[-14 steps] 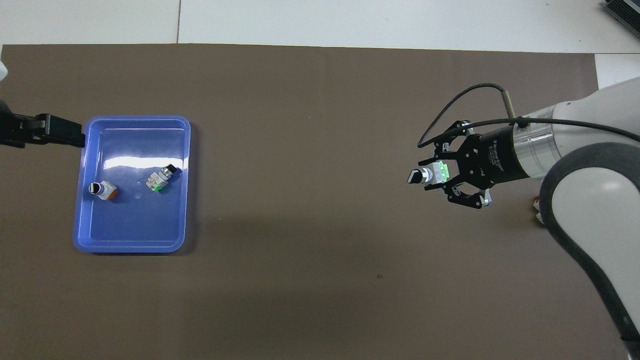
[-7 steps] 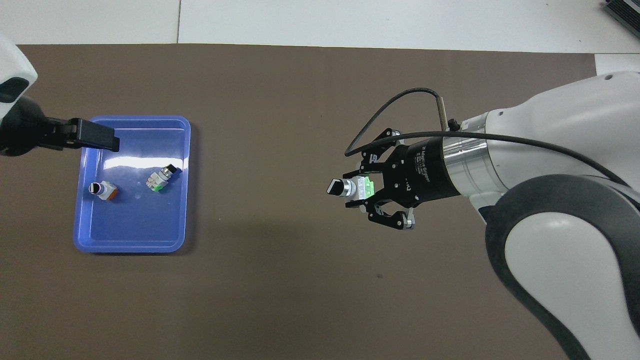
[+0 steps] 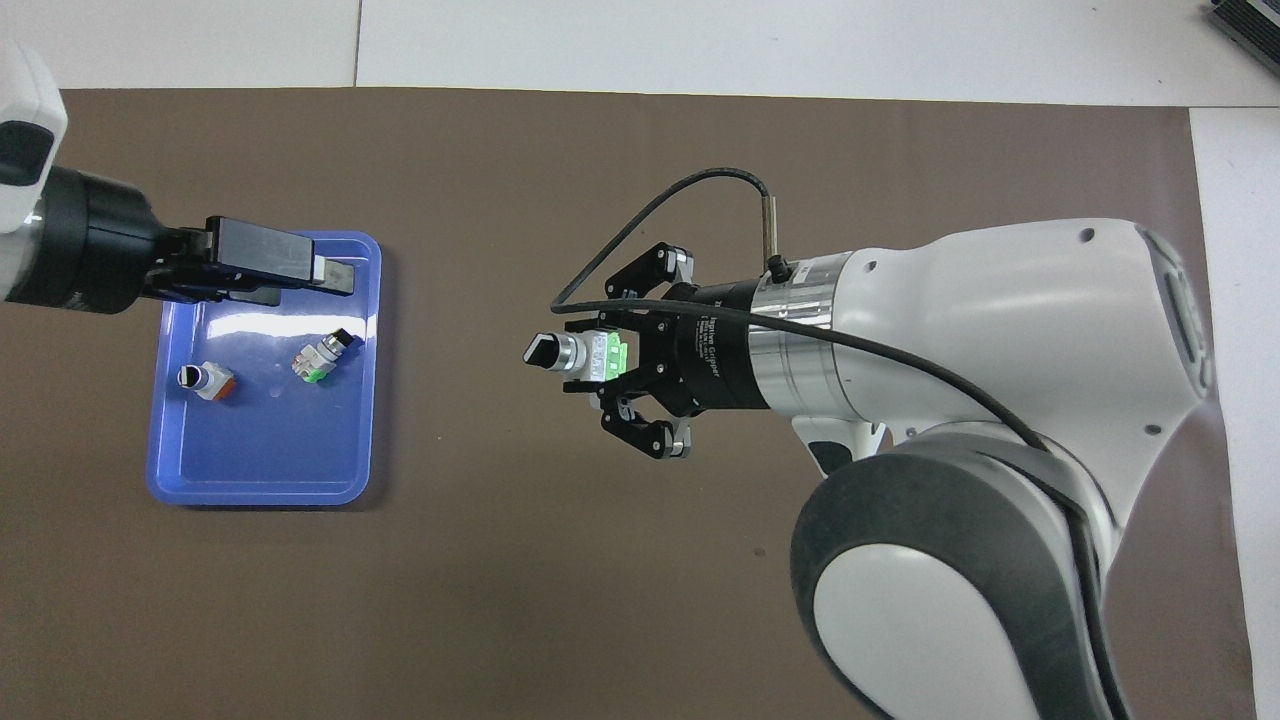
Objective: Turn and place switch with both arms
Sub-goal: 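Bring the left gripper to the switch held by the right gripper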
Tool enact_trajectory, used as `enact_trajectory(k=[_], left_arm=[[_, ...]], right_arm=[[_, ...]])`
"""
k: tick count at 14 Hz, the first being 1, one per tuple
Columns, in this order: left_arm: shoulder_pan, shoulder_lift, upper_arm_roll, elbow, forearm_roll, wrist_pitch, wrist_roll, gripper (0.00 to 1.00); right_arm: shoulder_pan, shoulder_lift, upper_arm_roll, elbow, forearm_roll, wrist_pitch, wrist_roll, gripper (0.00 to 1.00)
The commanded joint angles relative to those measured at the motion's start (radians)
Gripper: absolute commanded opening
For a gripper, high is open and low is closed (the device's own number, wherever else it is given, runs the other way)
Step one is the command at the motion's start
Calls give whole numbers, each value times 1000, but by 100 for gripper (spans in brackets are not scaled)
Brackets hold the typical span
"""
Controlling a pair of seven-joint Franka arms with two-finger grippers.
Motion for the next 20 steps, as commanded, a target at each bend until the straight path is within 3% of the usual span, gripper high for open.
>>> enact_trajectory(k=[1,6,18,20], left_arm=[[-46,-48,5,-81,-96,80,14,83],[-135,-77,5,-144,-160,172,85,72],[-181,-83,-3,-143,-209,162,144,46],[-195,-85,-1,-146,-209,162,144,37]], right_arm=[[1,-3,3,-4,5,9,-1,0],[1,-4,2,-5,4,4,-4,0],[0,-4,2,-5,4,0,-4,0],[0,-4,2,-5,4,-2,-4,0]])
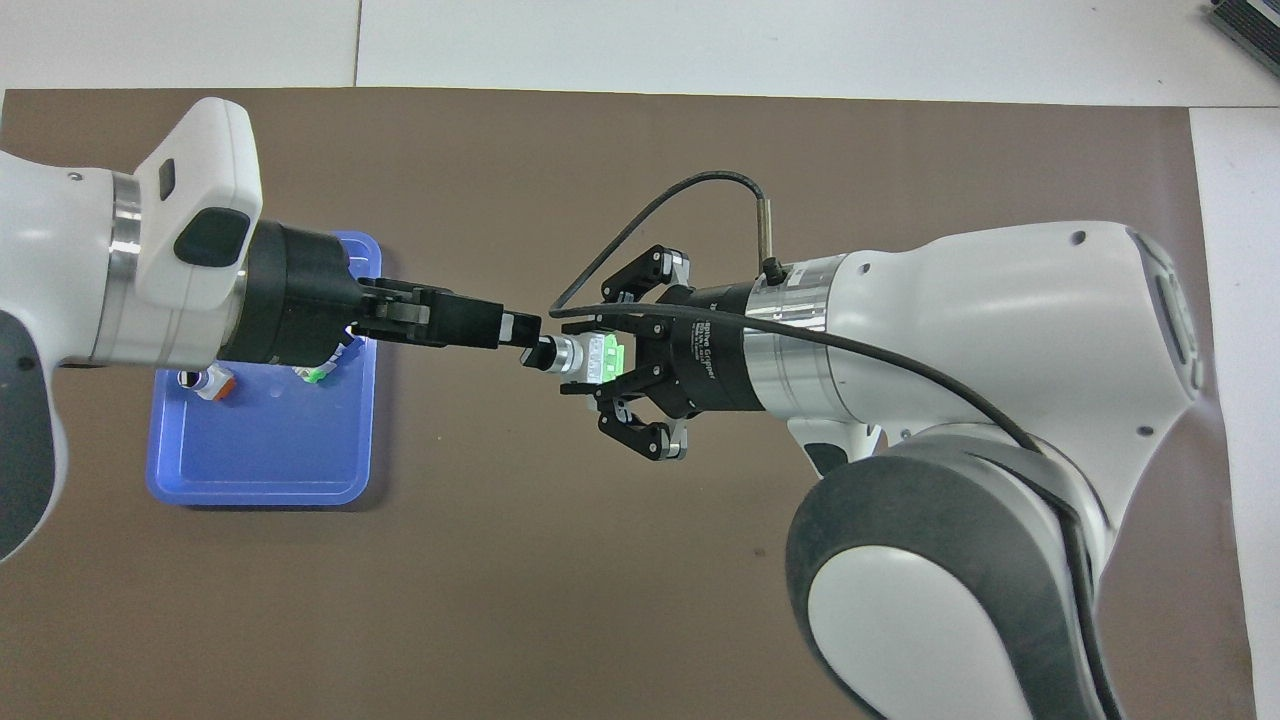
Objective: Turn and place switch with both arms
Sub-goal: 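Bring the left gripper to the switch held by the right gripper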
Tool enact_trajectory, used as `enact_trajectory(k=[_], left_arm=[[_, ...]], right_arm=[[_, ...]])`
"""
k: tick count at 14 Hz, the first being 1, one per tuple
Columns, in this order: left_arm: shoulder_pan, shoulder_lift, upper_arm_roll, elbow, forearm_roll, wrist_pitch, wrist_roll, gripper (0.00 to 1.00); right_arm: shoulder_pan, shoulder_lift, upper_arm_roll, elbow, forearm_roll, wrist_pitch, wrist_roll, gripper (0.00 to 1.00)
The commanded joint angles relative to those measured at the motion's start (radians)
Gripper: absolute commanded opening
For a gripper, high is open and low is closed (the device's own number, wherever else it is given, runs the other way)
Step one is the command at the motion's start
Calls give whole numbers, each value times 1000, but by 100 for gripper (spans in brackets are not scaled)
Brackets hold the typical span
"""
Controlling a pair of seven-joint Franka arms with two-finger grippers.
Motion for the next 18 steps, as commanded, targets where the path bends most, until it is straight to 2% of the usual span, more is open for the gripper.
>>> enact_trajectory(k=[1,9,18], left_arm=[[-21,-36,10,-45,-19,18,24,36],[-21,-74,10,-121,-17,21,89,26],[-39,-74,9,-124,-19,37,73,0]], right_arm=[[-4,-4,2,-5,4,-2,-4,0],[-4,-4,2,-5,4,-2,-4,0],[-4,-4,2,-5,4,-2,-4,0]])
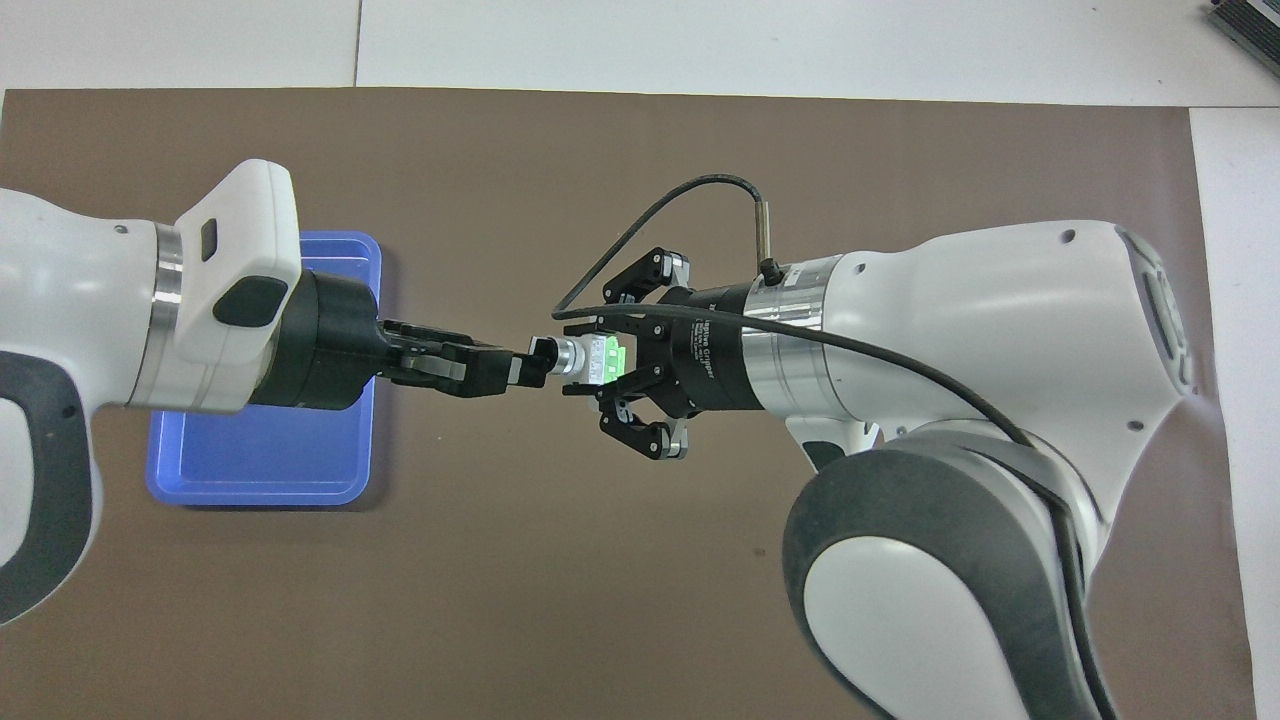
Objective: Turn and place switch with both arms
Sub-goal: 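Bring the left gripper to the switch held by the right gripper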
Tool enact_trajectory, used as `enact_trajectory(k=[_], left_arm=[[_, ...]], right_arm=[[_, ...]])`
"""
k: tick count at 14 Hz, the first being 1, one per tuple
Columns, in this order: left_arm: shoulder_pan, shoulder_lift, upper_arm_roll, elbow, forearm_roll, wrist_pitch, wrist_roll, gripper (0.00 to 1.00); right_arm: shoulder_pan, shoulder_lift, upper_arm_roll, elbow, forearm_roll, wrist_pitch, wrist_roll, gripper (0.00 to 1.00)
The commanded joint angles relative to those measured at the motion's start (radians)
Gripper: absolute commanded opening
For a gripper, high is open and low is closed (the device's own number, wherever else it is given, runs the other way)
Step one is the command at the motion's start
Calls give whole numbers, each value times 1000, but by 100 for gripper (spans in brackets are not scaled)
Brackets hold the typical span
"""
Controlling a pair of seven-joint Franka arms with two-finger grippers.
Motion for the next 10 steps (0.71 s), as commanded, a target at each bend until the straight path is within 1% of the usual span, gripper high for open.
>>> enact_trajectory(k=[1,4,10], left_arm=[[-20,-25,9,-41,-4,30,5,0],[-20,-25,9,-39,-4,37,-26,0],[-23,-22,-1,-33,-8,69,-329,0]], right_arm=[[-5,-9,5,1,5,0,-4,0],[-5,-9,5,1,5,0,-4,0],[-5,-9,5,1,5,0,-4,0]])
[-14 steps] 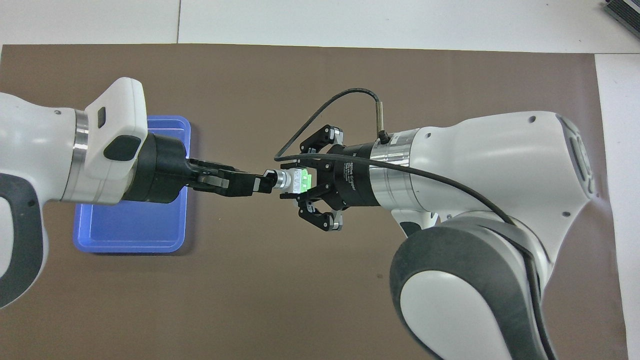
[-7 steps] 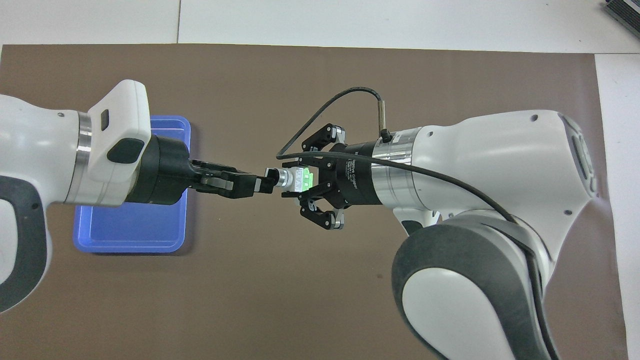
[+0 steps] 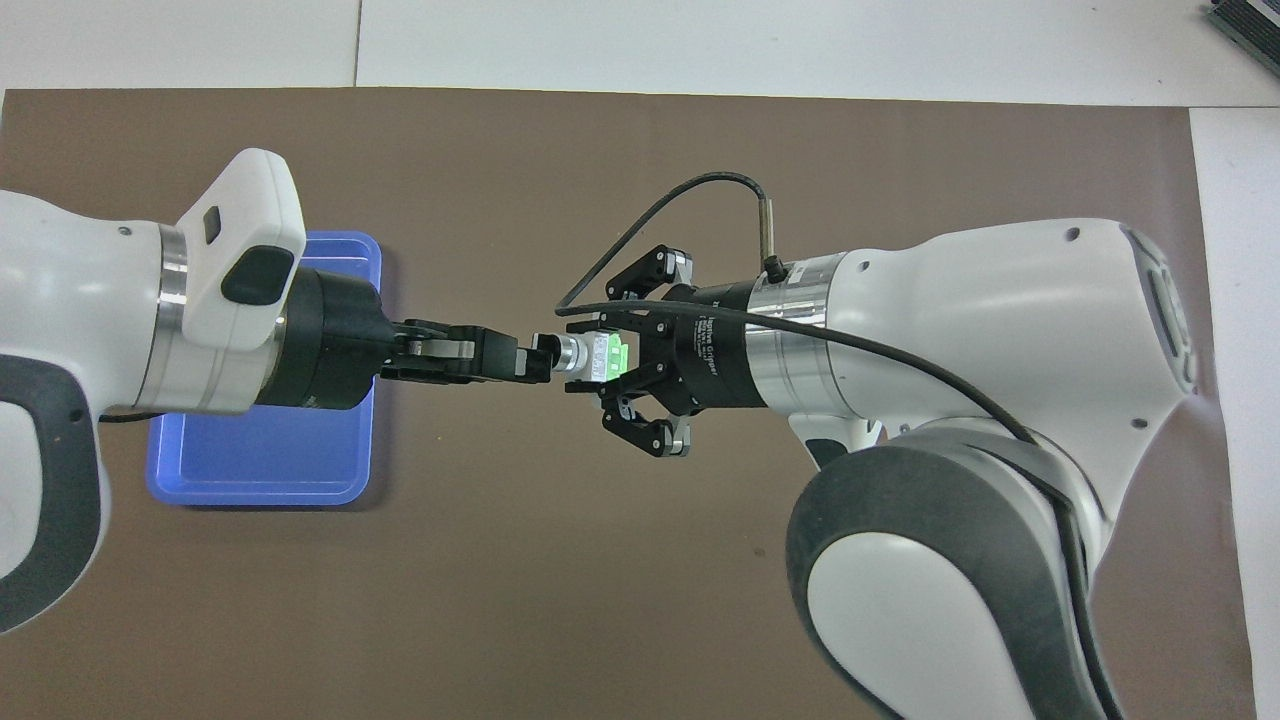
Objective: Turn and place switch with both arms
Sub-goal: 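Bring the left gripper to the switch held by the right gripper, then rotate the left gripper and close it on the switch end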
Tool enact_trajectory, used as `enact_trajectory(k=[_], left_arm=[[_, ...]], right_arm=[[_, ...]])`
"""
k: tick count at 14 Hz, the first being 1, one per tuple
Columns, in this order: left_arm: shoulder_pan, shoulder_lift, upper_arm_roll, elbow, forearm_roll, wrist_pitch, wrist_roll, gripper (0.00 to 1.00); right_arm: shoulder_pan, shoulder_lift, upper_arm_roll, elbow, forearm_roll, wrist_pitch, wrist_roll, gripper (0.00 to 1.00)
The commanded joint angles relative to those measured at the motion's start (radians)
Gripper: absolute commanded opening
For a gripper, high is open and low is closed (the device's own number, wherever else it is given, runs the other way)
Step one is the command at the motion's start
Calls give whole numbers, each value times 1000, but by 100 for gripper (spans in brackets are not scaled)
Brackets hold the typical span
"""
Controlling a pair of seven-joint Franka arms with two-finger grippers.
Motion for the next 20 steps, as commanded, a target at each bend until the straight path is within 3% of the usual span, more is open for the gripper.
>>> enact_trajectory(k=[1,10,20], left_arm=[[-18,-19,2,-32,-7,48,-166,0],[-36,-16,2,-24,-7,91,-726,0],[-35,-20,5,-19,21,194,-1211,0]], right_arm=[[-4,-9,8,1,5,-1,-4,0],[-4,-9,8,1,5,-1,-4,0],[-6,-9,8,1,5,-2,-4,0]])
